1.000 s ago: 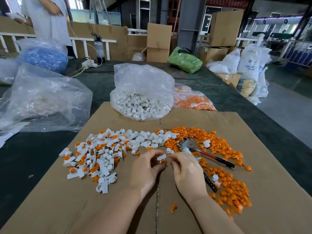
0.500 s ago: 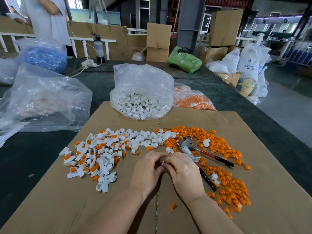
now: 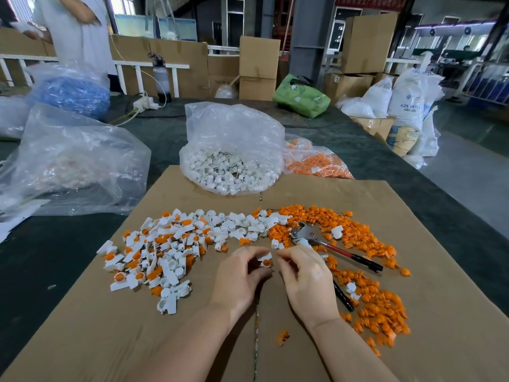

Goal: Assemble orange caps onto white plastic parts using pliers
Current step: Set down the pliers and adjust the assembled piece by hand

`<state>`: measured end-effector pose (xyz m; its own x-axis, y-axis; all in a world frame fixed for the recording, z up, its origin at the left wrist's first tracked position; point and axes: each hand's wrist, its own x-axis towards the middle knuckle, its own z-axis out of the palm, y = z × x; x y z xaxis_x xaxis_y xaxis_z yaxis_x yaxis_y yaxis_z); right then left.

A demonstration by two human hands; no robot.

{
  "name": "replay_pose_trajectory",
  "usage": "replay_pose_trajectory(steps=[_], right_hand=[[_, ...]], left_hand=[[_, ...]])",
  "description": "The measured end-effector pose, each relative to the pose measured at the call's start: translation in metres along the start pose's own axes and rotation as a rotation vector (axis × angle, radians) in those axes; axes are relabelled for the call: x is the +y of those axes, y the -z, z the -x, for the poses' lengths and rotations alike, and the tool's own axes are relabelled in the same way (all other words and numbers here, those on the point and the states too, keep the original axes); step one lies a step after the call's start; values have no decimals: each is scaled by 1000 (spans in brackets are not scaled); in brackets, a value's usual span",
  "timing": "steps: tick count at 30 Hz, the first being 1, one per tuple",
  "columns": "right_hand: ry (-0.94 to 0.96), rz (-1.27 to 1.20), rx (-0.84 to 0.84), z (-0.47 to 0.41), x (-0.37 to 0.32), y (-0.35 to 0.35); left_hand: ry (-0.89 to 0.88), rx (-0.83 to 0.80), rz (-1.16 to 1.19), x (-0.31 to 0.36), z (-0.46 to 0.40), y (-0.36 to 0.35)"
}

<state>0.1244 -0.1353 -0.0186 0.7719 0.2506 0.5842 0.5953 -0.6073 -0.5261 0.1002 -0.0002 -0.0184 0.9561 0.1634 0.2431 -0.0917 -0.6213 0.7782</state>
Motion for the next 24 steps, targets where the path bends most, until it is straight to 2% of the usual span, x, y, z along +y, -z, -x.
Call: replay_pose_trajectory(steps=[7, 15, 19, 24], right_hand=[[-58, 156, 3, 0, 5, -7], [-58, 380, -109, -2, 7, -14], [-108, 410, -277, -4, 11, -18], [-193, 429, -381, -8, 15, -24]], left_hand=[[65, 7, 24, 0, 0, -1], [159, 198, -222, -16, -10, 3], [227, 247, -323, -26, -14, 11], [272, 279, -446, -26, -14, 14]])
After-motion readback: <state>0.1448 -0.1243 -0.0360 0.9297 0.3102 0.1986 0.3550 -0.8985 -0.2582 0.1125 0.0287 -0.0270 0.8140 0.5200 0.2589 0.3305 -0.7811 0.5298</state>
